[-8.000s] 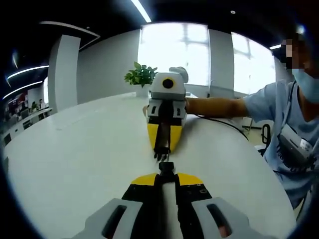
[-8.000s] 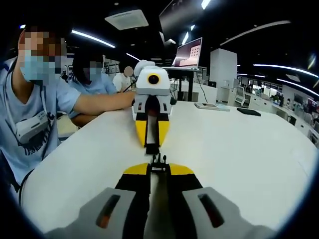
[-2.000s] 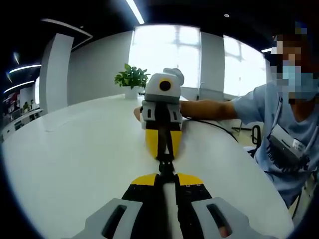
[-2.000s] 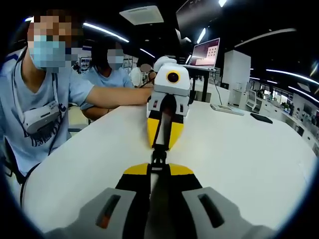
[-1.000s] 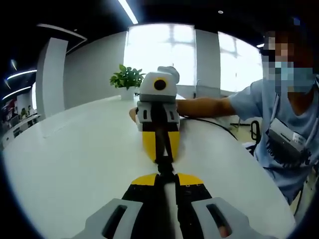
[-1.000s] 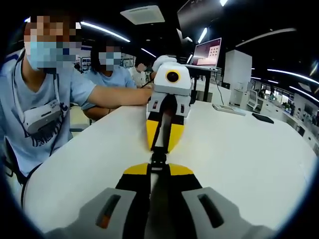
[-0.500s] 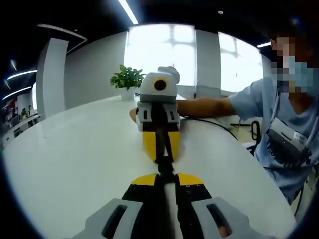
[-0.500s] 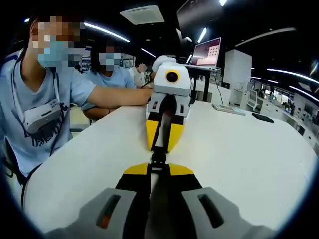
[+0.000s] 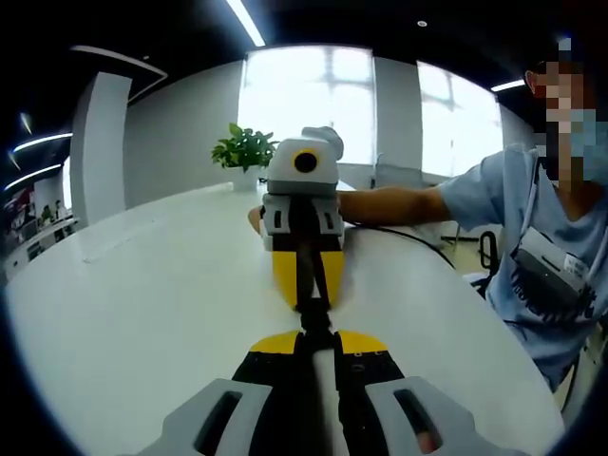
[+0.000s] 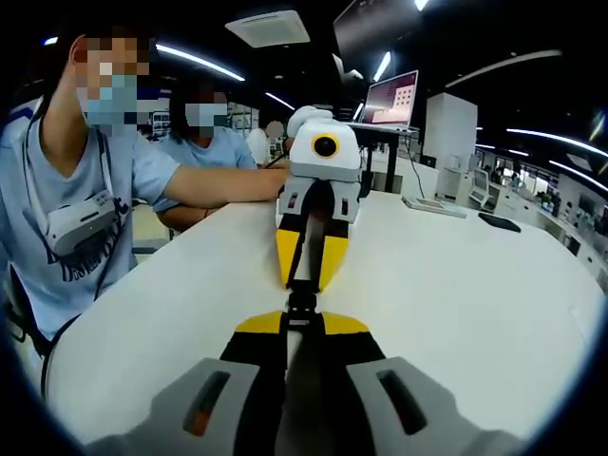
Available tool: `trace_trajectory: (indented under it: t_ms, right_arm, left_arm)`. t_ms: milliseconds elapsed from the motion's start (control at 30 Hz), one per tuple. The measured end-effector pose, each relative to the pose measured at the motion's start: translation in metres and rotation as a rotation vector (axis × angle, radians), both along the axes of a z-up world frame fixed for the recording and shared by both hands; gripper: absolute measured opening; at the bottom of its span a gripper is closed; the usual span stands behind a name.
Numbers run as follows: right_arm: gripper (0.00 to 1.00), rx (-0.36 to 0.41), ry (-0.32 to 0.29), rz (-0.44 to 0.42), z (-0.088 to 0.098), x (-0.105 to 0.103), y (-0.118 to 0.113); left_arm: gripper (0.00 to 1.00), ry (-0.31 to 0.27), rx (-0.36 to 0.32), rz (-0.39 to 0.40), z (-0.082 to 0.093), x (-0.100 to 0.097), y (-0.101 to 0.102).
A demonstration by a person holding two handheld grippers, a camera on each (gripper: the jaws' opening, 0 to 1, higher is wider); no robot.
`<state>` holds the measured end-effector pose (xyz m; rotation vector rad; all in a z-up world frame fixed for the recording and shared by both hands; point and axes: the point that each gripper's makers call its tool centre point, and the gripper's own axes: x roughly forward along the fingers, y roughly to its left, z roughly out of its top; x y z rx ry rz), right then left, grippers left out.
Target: Snap the two parts of the plastic buckle together until the buckle closes and remains connected.
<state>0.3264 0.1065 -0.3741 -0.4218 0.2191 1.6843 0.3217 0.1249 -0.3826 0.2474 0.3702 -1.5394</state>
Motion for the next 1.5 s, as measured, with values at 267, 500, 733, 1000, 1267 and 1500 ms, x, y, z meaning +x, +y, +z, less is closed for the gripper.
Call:
trace_trajectory:
  t_ms: [267, 500, 733, 1000, 1267, 1500]
  right_arm:
    - [0.12, 0.000, 0.002, -0.001, 0.0003, -0.0002, -0.0004]
    - [0.12, 0.000, 0.003, -0.001, 0.0006, 0.0002, -0.0008]
    - [0.12, 0.001, 0.005, 0.000, 0.0011, 0.0005, -0.0011]
    - [0.12, 0.000, 0.007, -0.001, 0.0011, 0.0003, -0.0012]
    - [0.12, 0.000, 0.007, -0.001, 0.0006, -0.0024, -0.0005]
    - [0.12, 0.000, 0.009, -0.003, 0.0006, -0.0022, -0.0008]
  left_arm:
    - [0.11, 0.002, 0.000, 0.001, 0.0009, 0.0008, 0.0001]
    - [0.11, 0.004, -0.001, 0.002, 0.0012, 0.0006, -0.0001]
    - [0.11, 0.005, -0.001, 0.002, 0.0016, 0.0005, -0.0007]
    - [0.11, 0.005, -0.002, 0.003, 0.0018, 0.0006, -0.0013]
    - [0.11, 0.007, -0.003, 0.003, 0.0024, 0.0021, -0.0012]
    - [0.11, 0.010, -0.004, 0.003, 0.0027, 0.0030, -0.0010]
